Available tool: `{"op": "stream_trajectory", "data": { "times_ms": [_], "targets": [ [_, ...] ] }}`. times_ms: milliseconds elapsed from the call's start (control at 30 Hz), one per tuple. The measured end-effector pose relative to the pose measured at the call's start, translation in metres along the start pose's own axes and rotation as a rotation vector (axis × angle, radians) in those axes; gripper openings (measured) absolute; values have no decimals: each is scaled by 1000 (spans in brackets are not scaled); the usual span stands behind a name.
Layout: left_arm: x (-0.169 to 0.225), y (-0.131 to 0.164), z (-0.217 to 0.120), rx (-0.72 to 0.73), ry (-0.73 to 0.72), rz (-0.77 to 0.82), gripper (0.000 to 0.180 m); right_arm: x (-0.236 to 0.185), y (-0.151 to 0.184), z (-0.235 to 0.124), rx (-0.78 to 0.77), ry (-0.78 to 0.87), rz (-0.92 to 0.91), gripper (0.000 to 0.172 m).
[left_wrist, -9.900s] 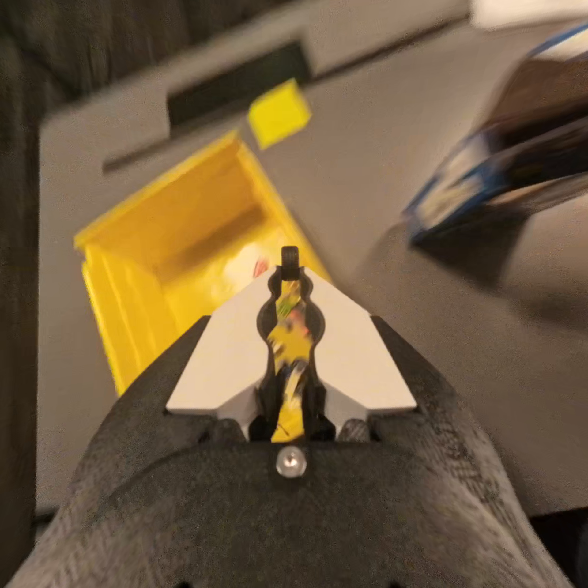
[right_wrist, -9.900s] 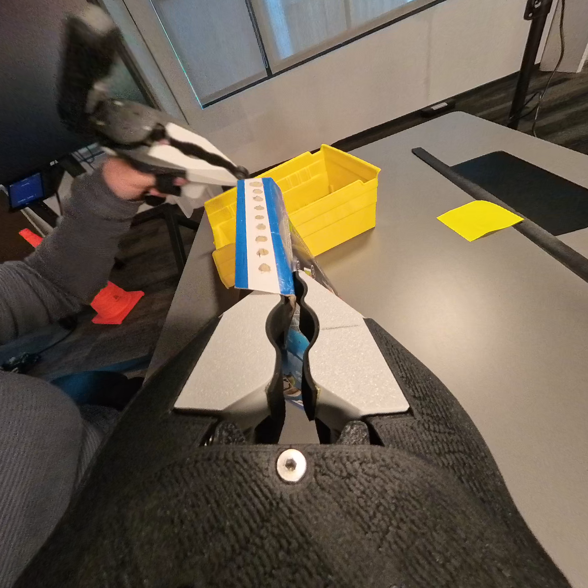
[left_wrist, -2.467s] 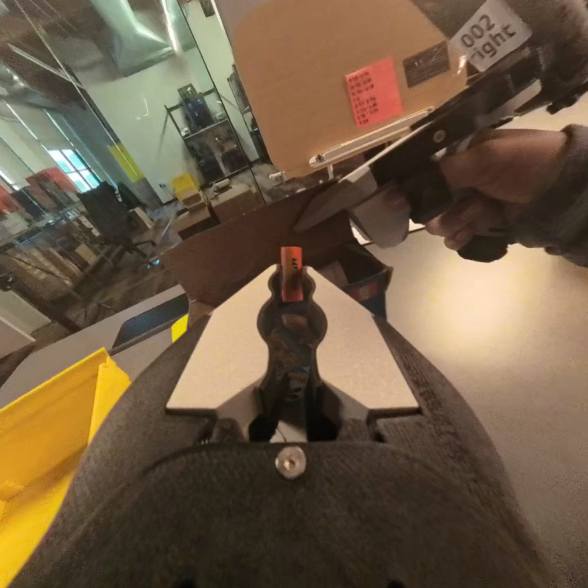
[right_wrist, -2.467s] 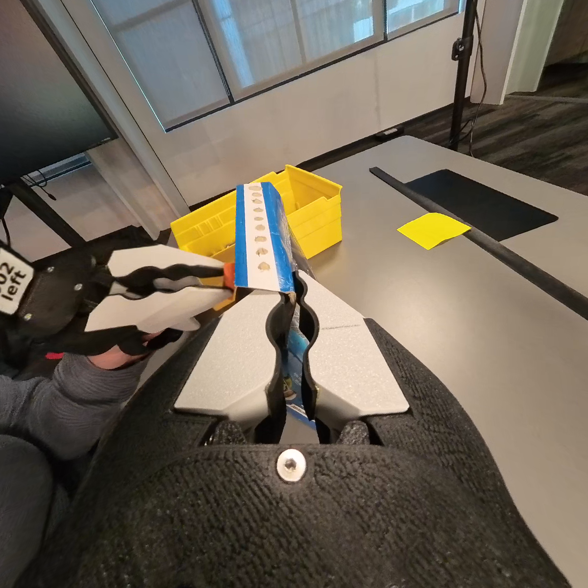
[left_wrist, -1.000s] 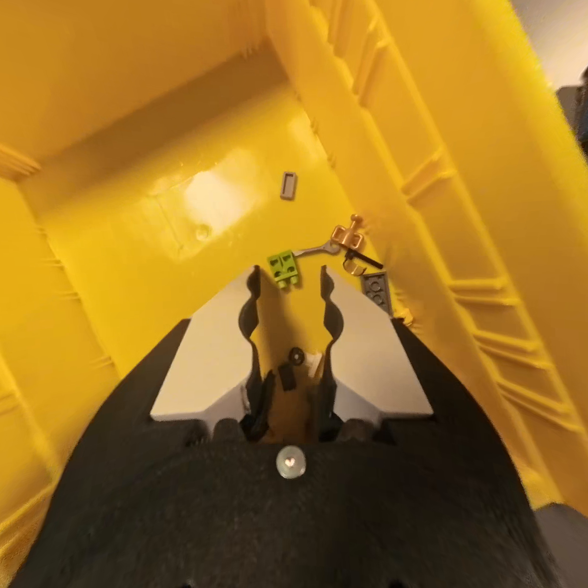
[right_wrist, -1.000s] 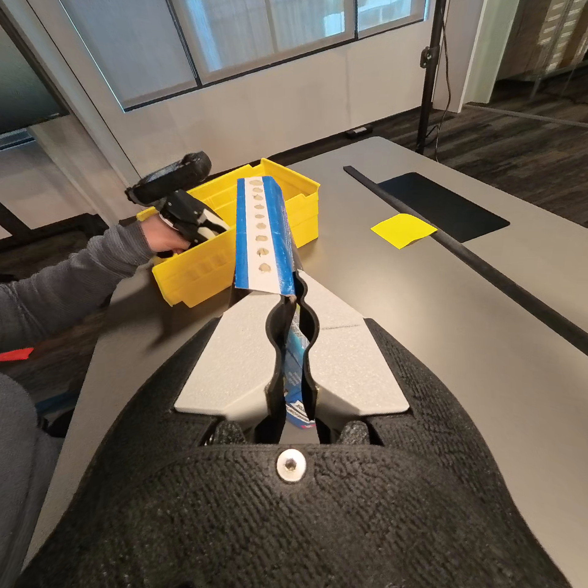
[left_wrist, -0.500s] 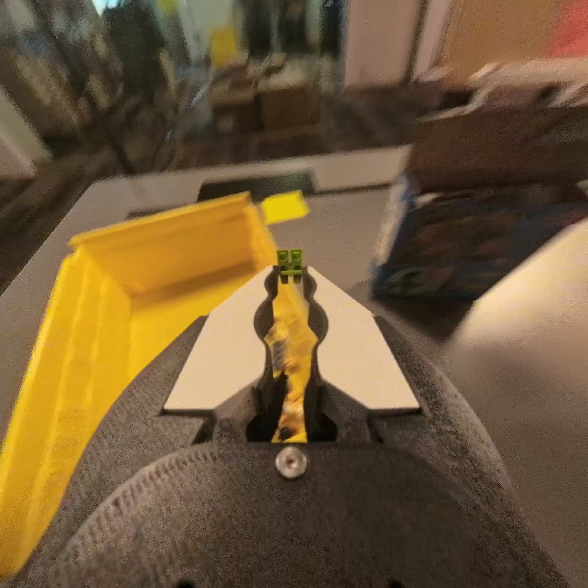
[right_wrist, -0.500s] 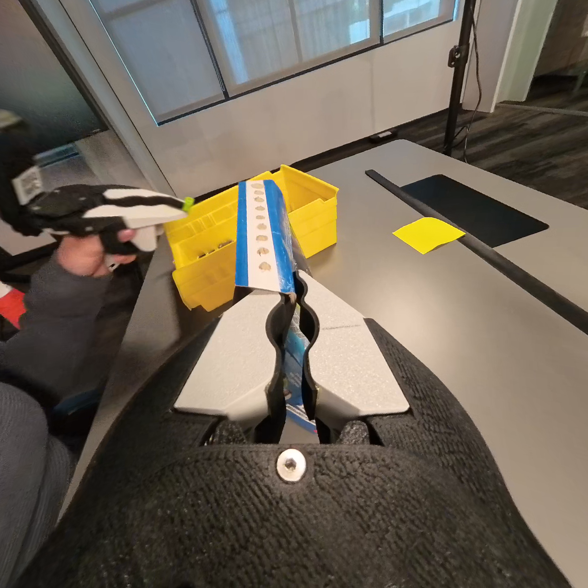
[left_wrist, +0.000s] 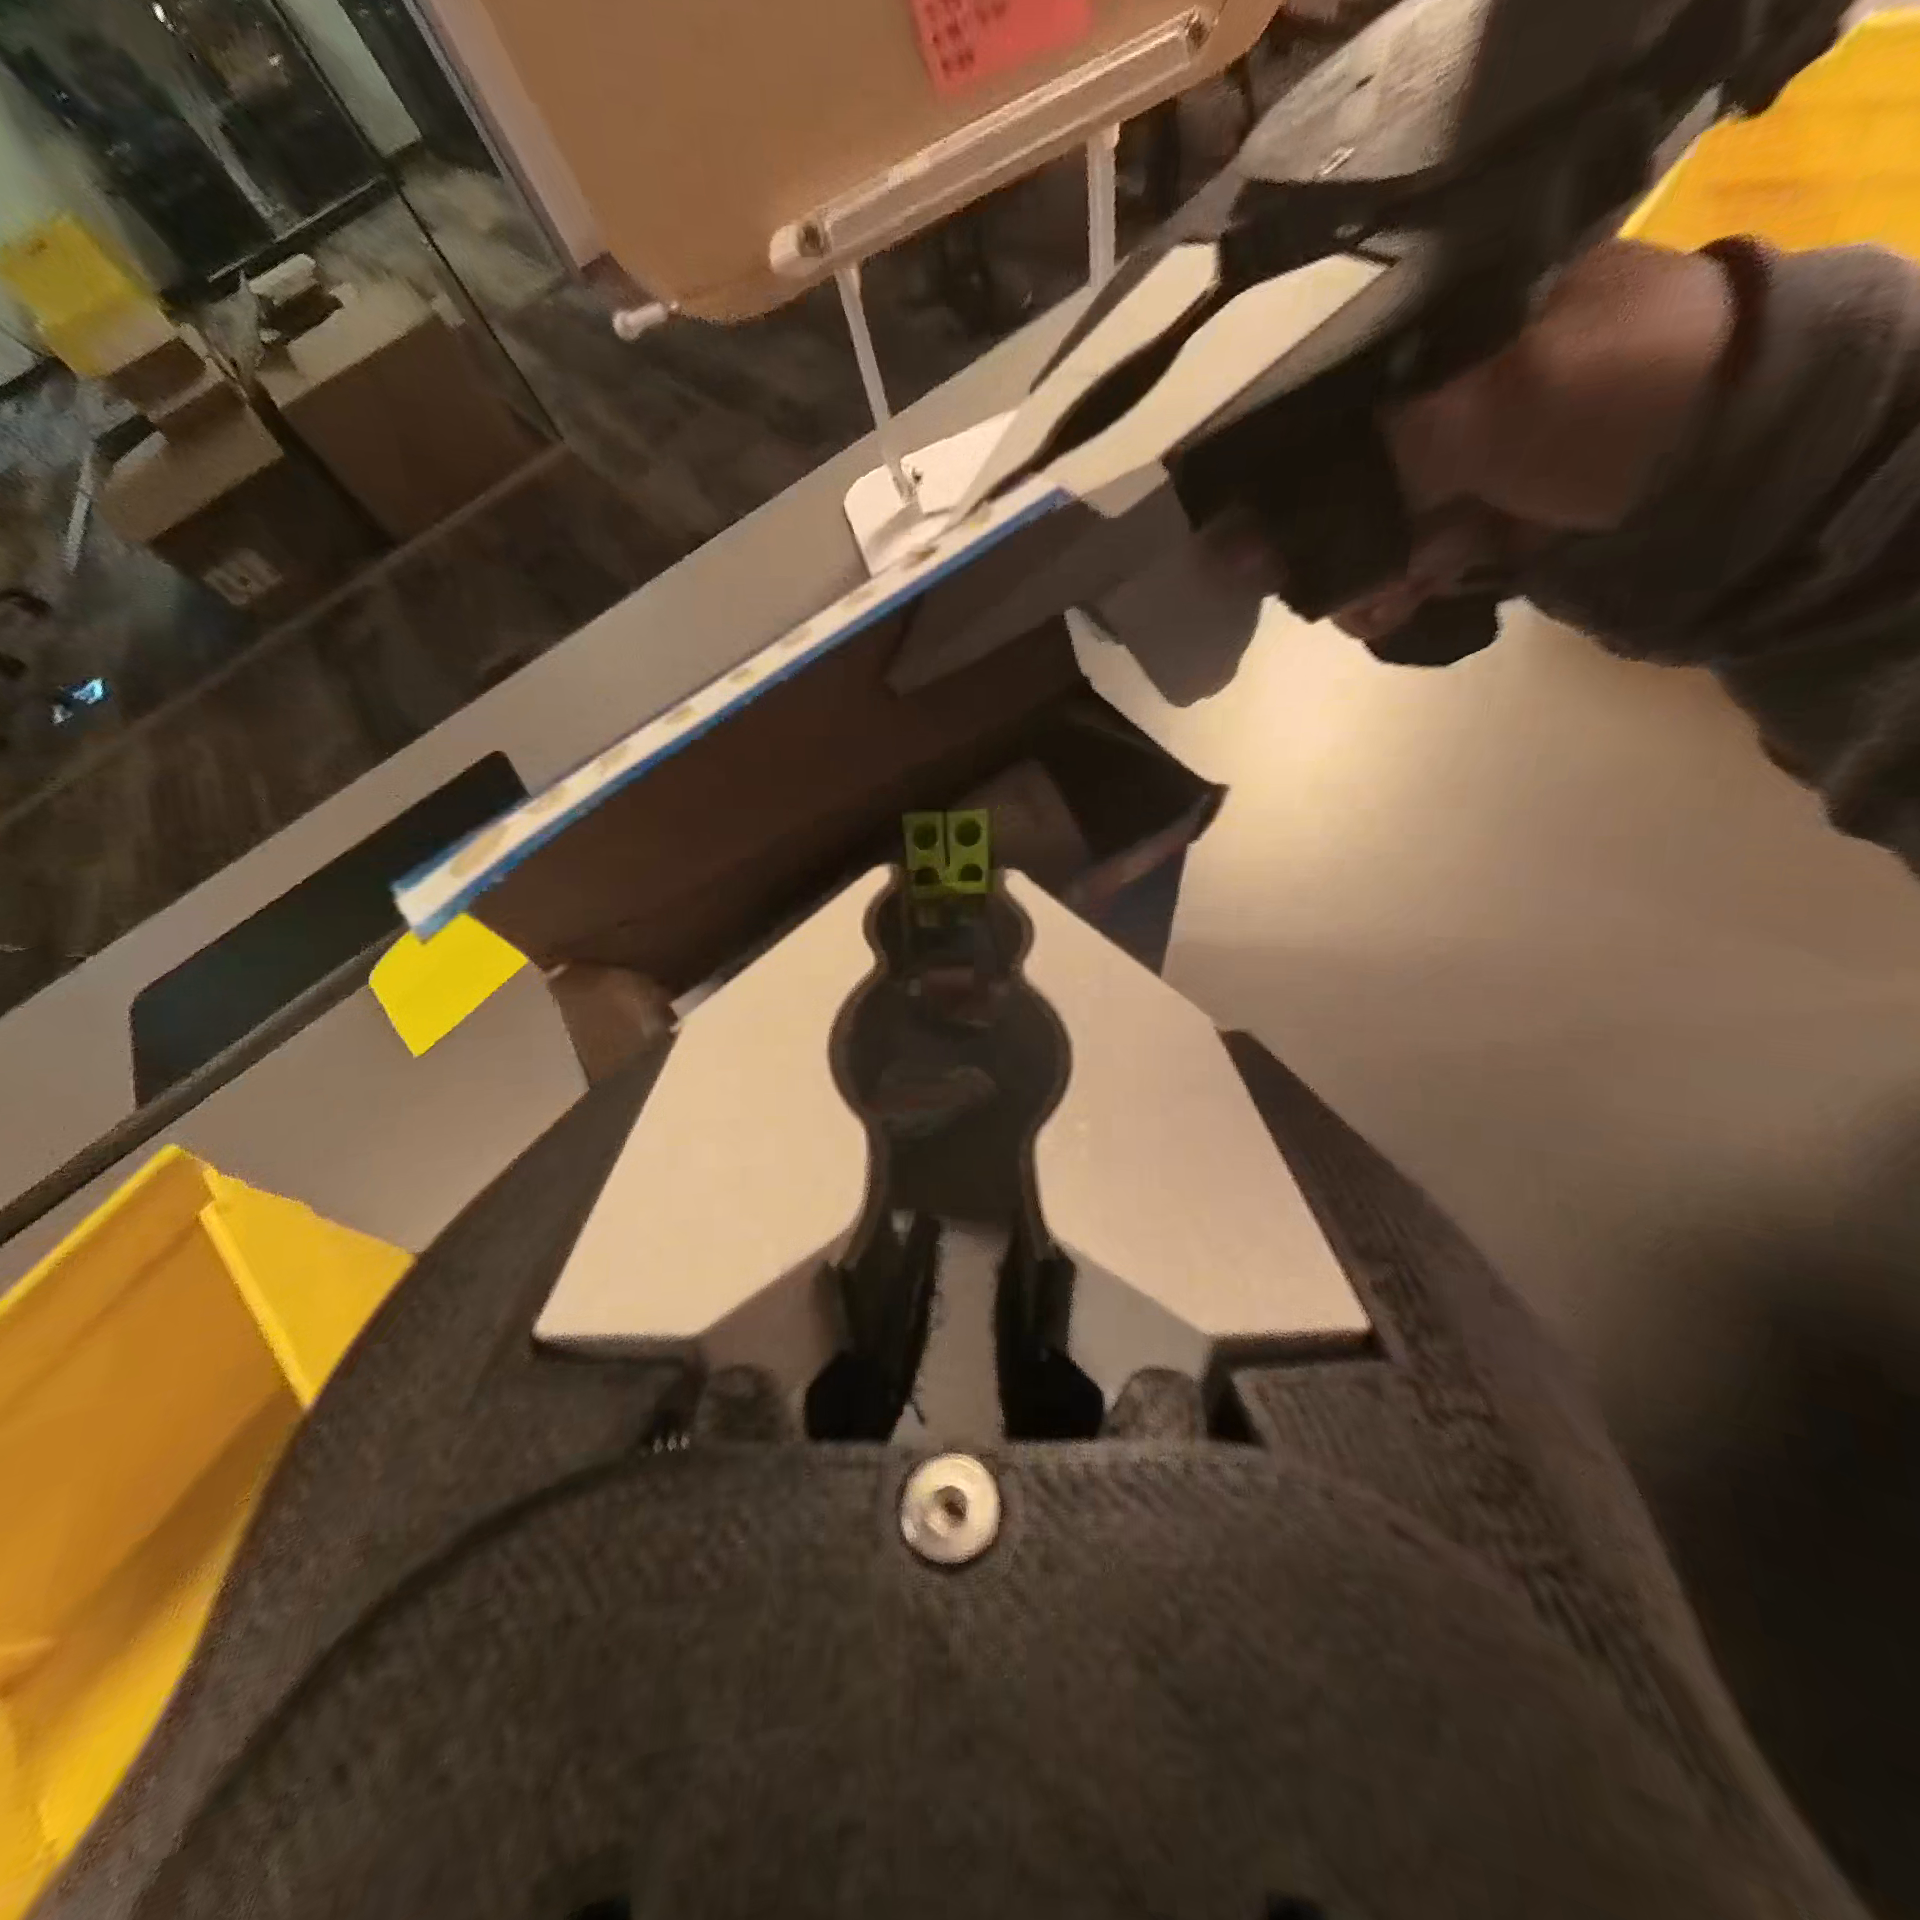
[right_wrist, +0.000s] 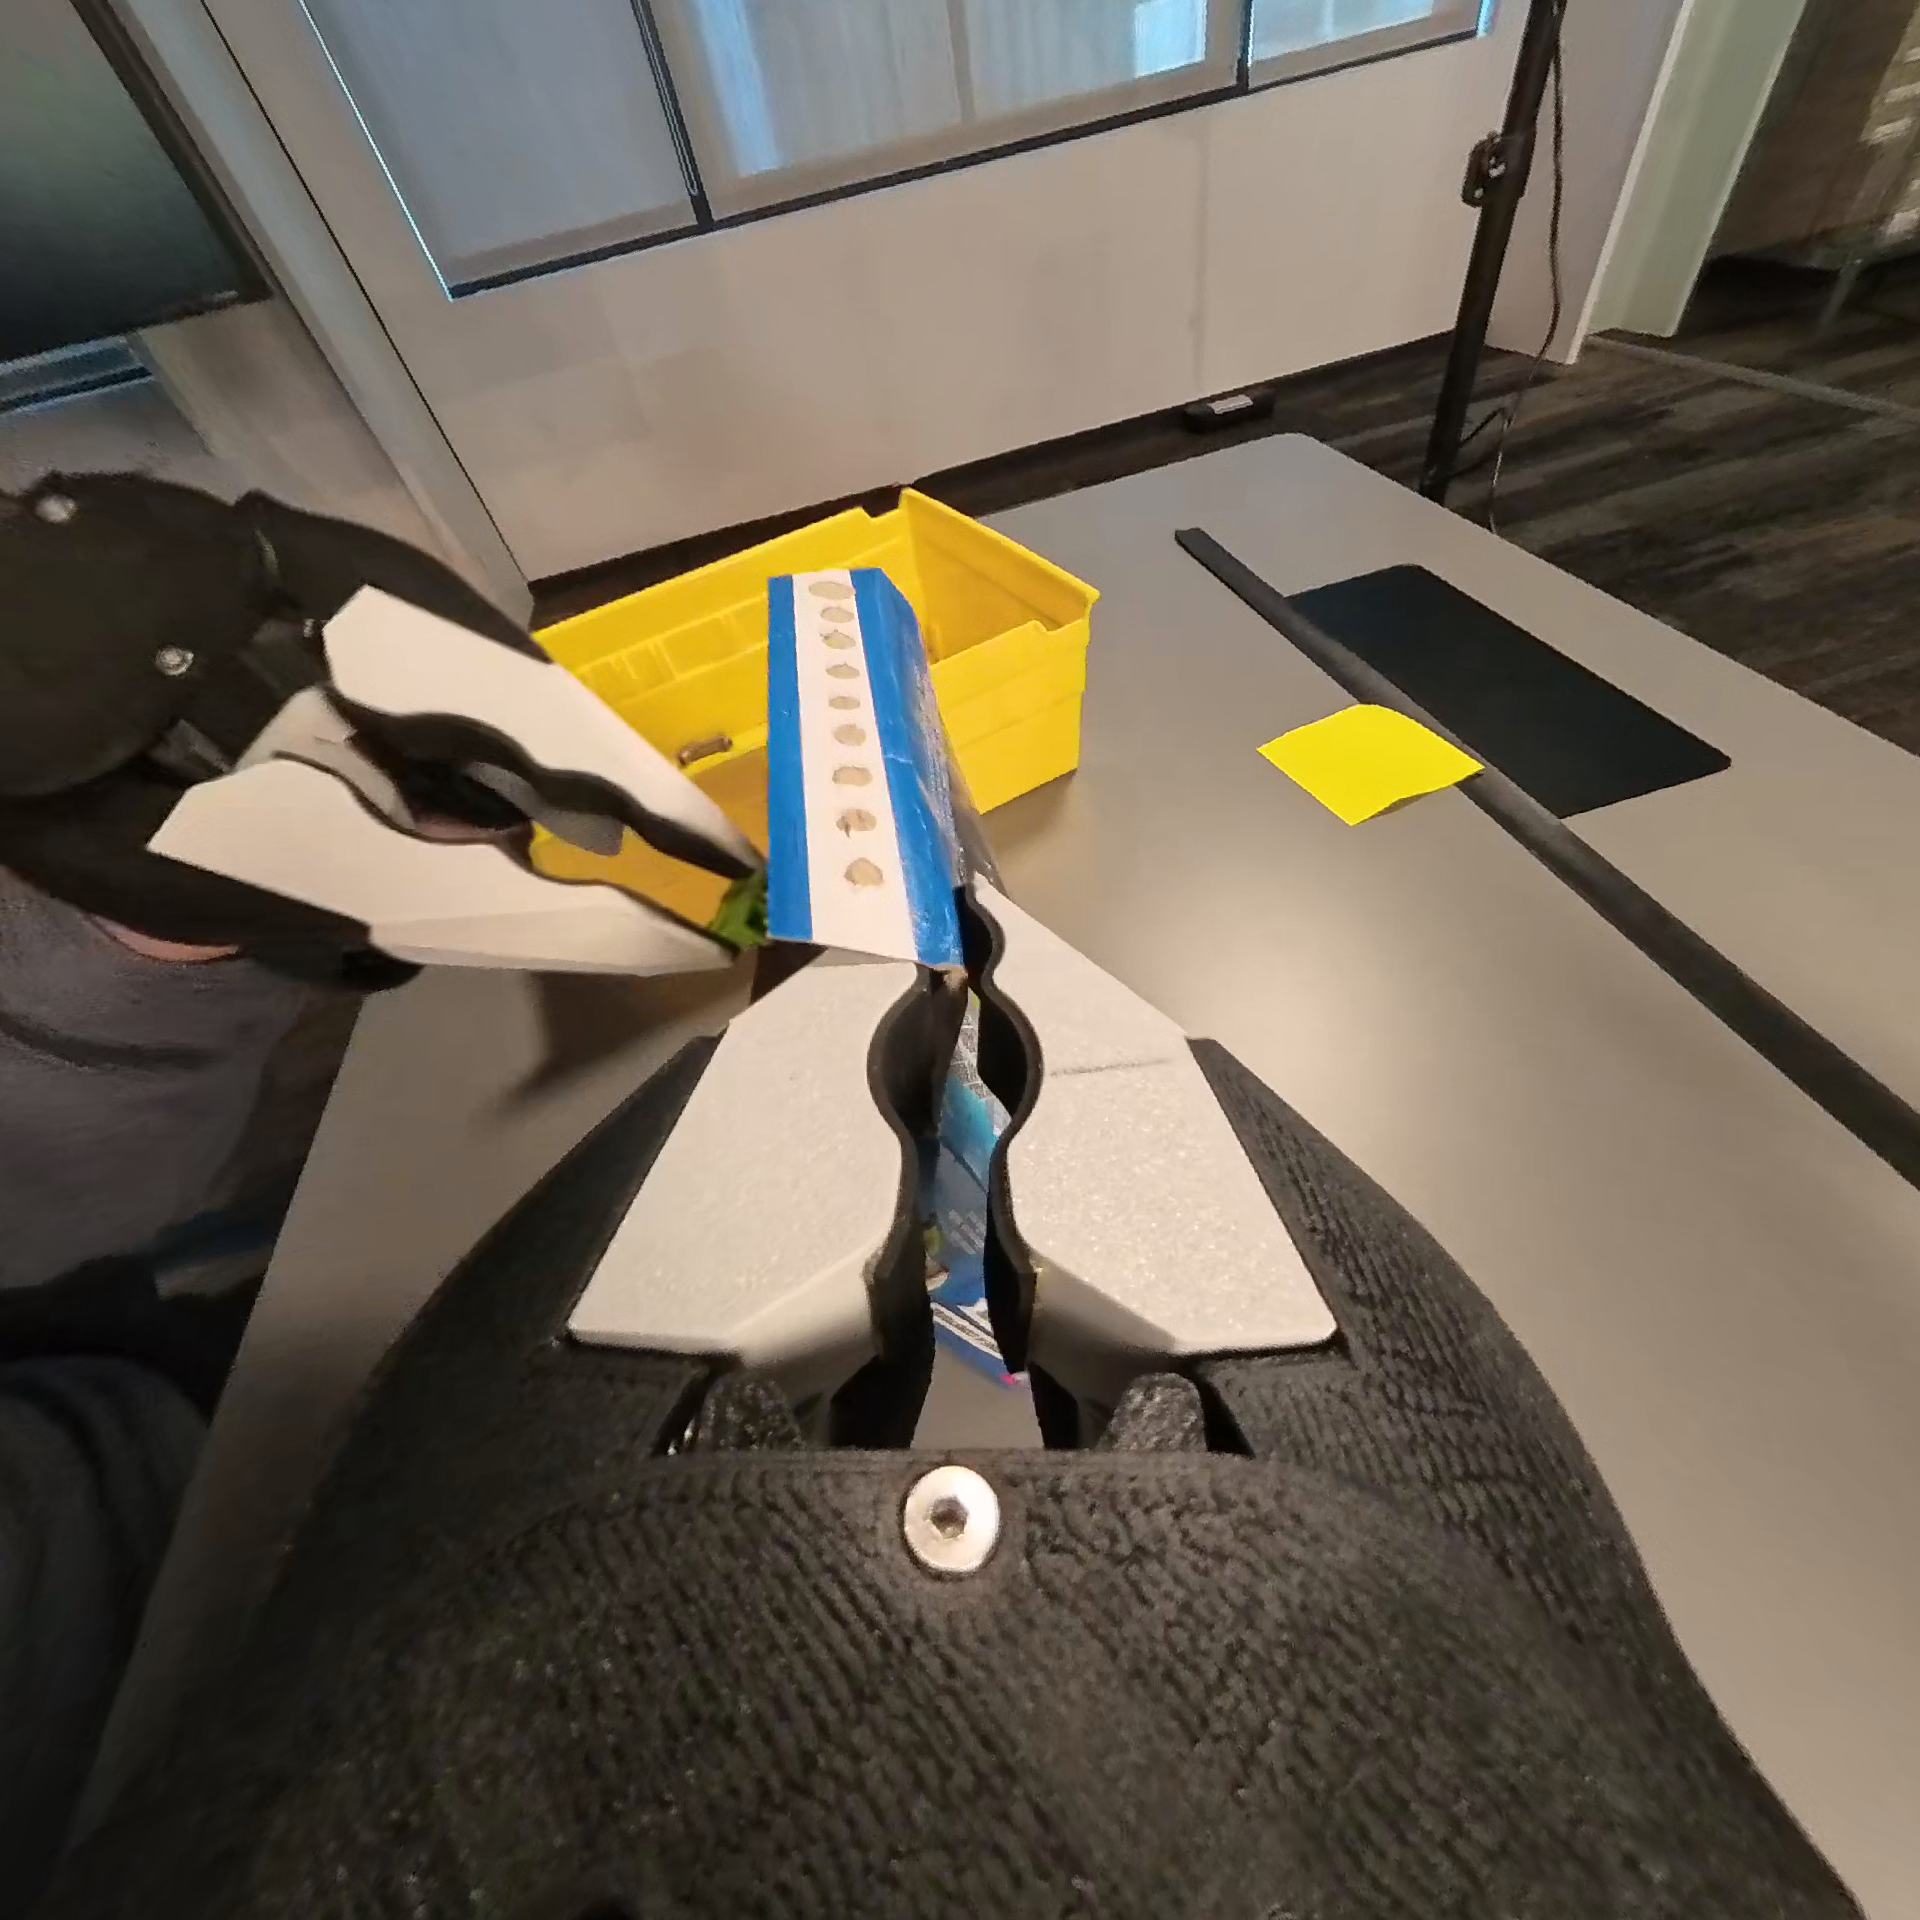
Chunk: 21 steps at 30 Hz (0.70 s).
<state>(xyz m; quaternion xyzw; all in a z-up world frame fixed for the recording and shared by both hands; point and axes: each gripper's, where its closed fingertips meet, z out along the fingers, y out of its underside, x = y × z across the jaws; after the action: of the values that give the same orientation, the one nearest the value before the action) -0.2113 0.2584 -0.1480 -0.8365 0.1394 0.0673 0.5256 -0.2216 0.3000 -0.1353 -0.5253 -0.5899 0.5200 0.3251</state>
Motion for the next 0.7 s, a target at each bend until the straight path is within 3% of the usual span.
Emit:
{"op": "stream_trajectory", "data": {
  "times_ms": [133,200,300,367,467,533,700],
  "targets": [
    [-5,13,14,-105,33,-41,14,0,0,1,-21,8,-29,0],
    [-6,11,19,-59,28,-78,19,2,0,1,-19,14,-18,0],
    [-11,9,17,-5,-26,-98,60,0,1,0,-12,9,-4,0],
    [-9,6,7,53,-14,-129,71,1,1,0,-14,24,-10,0],
    [-10,3,-30,177,-19,-187,75,3,1,-2,-19,32,-22,0],
    [-23,13,-65,249,-95,-201,73,4,1,-2,-17,35,-18,0],
    [-91,78,-154,274,-399,-324,55,-1,-1,2,-4,13,-22,0]
  ]
}}
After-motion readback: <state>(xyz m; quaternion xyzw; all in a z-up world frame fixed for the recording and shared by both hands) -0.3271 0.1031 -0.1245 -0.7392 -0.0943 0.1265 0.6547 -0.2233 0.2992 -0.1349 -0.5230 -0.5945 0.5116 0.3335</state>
